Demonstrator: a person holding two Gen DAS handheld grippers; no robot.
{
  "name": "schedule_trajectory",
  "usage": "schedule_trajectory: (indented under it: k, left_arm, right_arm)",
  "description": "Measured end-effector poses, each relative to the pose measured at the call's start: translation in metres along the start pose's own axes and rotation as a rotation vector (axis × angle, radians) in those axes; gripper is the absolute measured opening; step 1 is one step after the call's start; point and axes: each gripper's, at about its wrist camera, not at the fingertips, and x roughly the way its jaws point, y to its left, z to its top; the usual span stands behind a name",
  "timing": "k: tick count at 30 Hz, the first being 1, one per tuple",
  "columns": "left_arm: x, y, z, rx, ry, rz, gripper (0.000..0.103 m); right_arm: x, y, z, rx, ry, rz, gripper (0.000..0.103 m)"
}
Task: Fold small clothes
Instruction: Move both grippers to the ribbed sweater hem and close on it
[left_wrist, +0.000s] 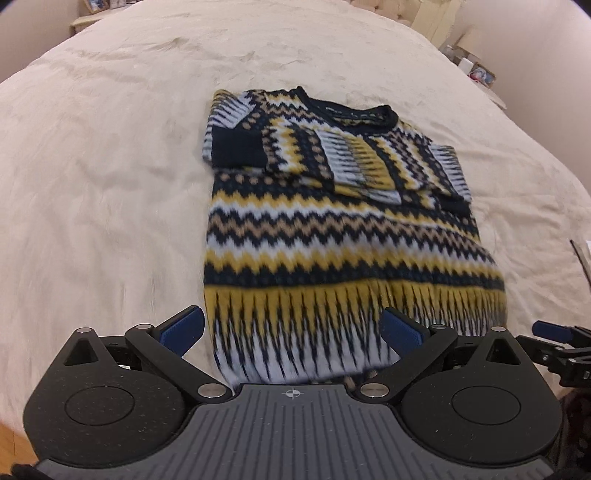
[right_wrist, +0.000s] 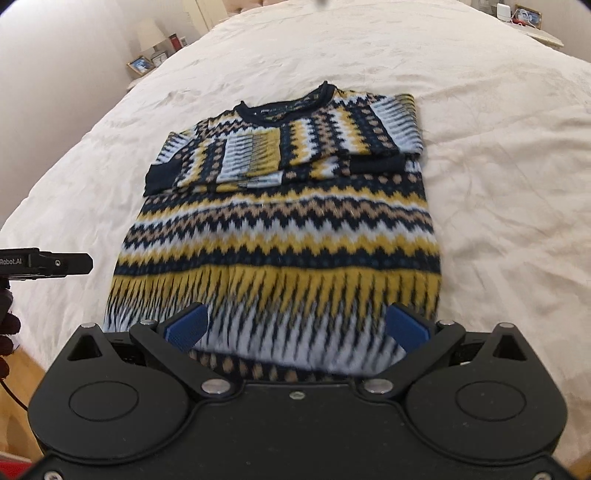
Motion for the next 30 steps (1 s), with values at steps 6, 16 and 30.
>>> schedule_trajectory:
  k: [6,16,30]
  left_arm:
    - [-0.008,-0.013,-0.033,-0.044,0.005,0.025,0.103]
    - [-0.012,-0.015,-0.059,-0.054,0.015,0.047,0.103]
    - [0.022,-0.005,-0.076,-0.014,0.074,0.009,0.103]
  right_arm:
    - [-0.011,-0.019,-0.025,-0.013,0.029,0.034,0.103]
    - [-0.013,-0.038,-0.048,0.029,0.066,0.101,0.103]
    - [0.017,-0.052,-0.061,0.088,0.135,0.124,0.103]
